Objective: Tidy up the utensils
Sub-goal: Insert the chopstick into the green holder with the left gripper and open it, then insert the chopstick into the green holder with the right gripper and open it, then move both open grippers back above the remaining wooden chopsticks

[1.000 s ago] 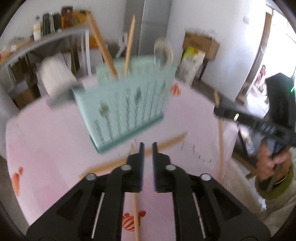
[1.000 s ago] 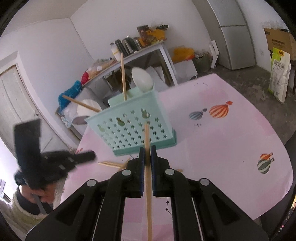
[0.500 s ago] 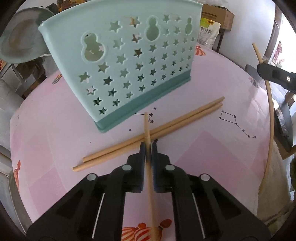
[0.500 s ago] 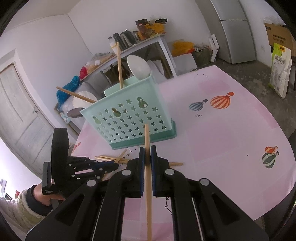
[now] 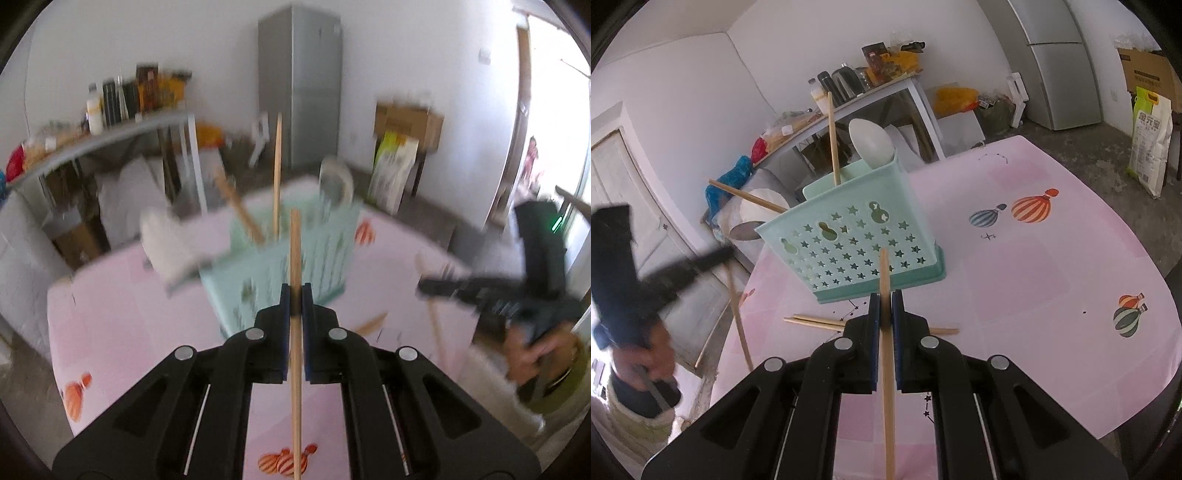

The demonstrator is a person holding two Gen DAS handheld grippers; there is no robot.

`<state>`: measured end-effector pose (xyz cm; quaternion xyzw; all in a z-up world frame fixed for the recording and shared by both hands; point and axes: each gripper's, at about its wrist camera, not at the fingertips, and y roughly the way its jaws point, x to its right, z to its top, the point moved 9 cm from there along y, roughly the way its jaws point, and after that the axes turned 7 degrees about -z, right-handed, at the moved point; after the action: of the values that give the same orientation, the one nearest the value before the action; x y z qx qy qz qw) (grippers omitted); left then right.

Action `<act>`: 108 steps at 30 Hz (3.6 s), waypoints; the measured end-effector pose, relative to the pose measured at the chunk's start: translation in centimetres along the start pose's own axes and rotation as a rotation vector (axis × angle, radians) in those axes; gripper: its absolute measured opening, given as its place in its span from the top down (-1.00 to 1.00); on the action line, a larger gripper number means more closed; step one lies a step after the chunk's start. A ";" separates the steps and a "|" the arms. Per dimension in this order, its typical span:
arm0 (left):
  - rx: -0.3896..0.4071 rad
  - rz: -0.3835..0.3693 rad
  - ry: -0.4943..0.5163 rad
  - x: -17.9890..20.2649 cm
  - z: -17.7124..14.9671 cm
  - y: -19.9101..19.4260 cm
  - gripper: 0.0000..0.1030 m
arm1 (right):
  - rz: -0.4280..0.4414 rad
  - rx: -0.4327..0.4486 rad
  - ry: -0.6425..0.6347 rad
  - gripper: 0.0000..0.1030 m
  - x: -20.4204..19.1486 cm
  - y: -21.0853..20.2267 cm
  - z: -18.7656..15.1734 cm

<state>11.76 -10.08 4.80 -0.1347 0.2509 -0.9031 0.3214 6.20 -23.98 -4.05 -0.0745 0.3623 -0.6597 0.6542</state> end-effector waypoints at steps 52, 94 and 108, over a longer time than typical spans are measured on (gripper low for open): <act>0.479 0.044 -0.152 -0.2 8.0 -0.2 -0.46 | -0.010 0.033 0.033 0.87 0.8 -0.6 0.3; 0.118 0.182 -0.250 -1.0 -7.0 2.9 -0.81 | 0.006 0.484 -0.152 0.86 -8.8 4.9 20.2; 0.086 0.182 -0.276 -1.6 -8.0 4.0 -0.81 | -0.026 0.501 -0.086 0.02 -2.5 -2.8 15.1</act>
<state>11.81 -8.82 -4.21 -0.2203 0.1766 -0.8532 0.4386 12.91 -27.74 9.51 0.0571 0.1585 -0.7336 0.6584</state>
